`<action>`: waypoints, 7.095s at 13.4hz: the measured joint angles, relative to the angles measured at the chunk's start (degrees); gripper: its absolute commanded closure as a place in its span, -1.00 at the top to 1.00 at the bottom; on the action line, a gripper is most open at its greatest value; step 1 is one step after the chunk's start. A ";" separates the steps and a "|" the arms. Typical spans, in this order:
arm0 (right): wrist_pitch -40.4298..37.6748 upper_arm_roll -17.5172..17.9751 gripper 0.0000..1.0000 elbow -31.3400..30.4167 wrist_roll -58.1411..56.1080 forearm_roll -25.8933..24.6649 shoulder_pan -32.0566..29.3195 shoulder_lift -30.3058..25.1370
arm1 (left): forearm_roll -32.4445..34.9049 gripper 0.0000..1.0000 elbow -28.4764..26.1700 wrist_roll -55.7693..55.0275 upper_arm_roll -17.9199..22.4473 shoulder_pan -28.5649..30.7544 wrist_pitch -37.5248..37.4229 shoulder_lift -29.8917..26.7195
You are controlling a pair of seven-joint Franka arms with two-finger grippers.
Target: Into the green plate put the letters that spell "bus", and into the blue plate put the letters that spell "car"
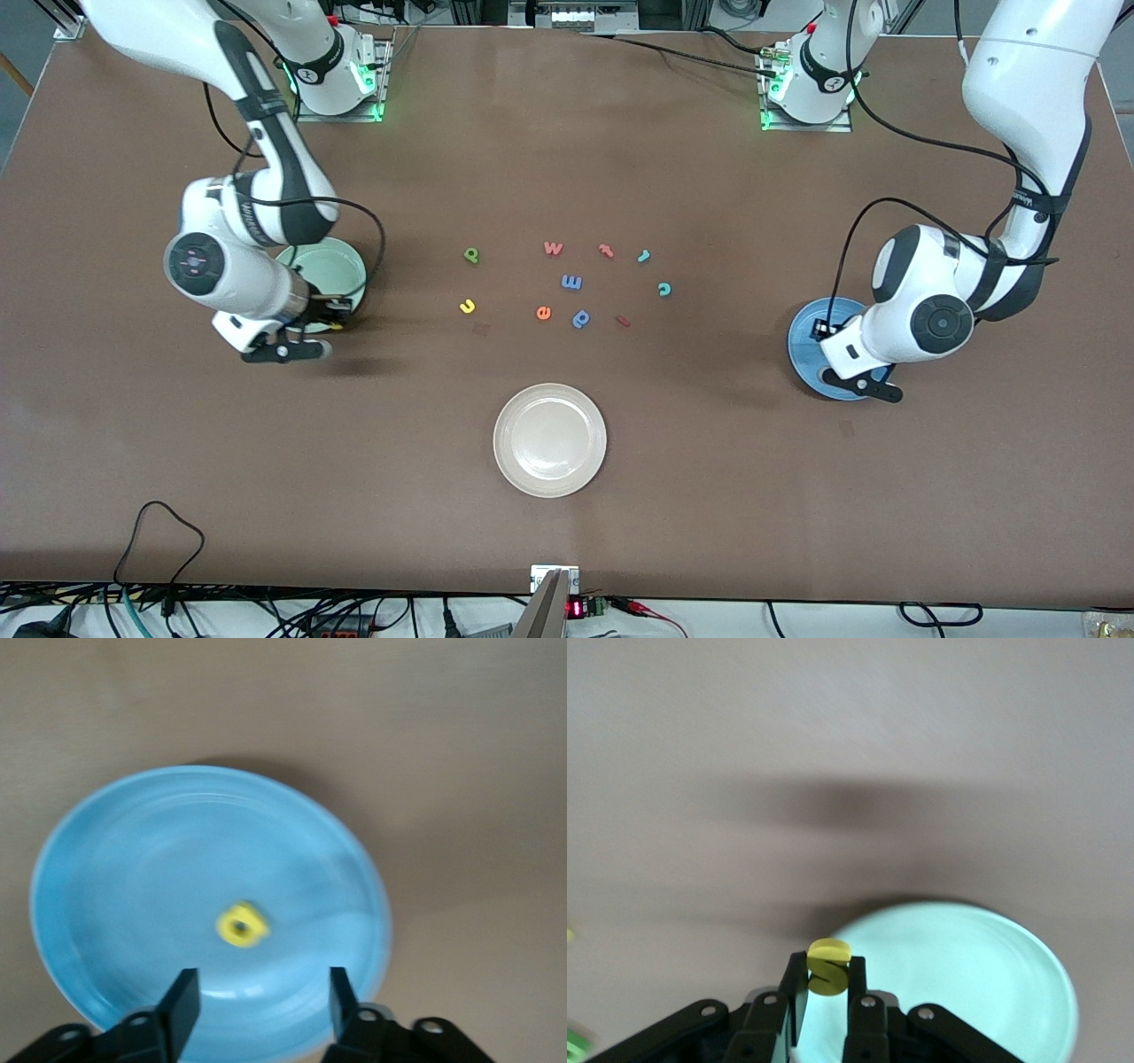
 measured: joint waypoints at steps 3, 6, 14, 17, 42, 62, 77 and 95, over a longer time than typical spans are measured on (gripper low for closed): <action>6.44 0.00 -1.00 -7.62 -2.48 0.00 -3.30 -0.75 | -0.08 0.78 -0.05 -11.39 -10.81 -0.44 -4.50 -3.01; 9.85 0.12 -0.96 -12.05 -2.59 0.00 -3.46 -0.74 | -0.08 0.29 -1.70 -26.64 -16.14 -3.33 -3.35 -2.43; 9.86 0.11 1.00 -12.95 -3.26 0.00 -5.17 -0.97 | -0.03 0.20 -8.76 -39.98 -16.18 -6.60 13.80 4.00; 9.91 1.66 1.00 -12.67 -3.31 0.02 -5.36 -2.78 | 0.79 0.13 -8.81 -40.40 -15.58 -7.97 14.15 4.72; 10.86 11.16 0.03 6.57 0.06 -9.00 12.20 12.91 | 7.31 -0.68 -1.20 -41.54 -14.15 -9.08 -3.53 3.74; 10.85 9.89 -1.00 7.02 0.07 -9.19 13.33 14.09 | 14.40 1.00 -2.69 -31.15 -28.65 14.48 -10.65 3.63; -1.52 7.00 -0.46 -8.22 -2.71 -9.27 -9.74 -2.16 | 30.19 0.19 -17.21 -38.37 -36.28 2.94 12.25 9.74; 4.01 18.21 0.14 -7.90 11.85 -1.86 1.16 -2.98 | 33.46 -0.91 -16.96 -35.75 -30.75 -1.69 16.37 11.99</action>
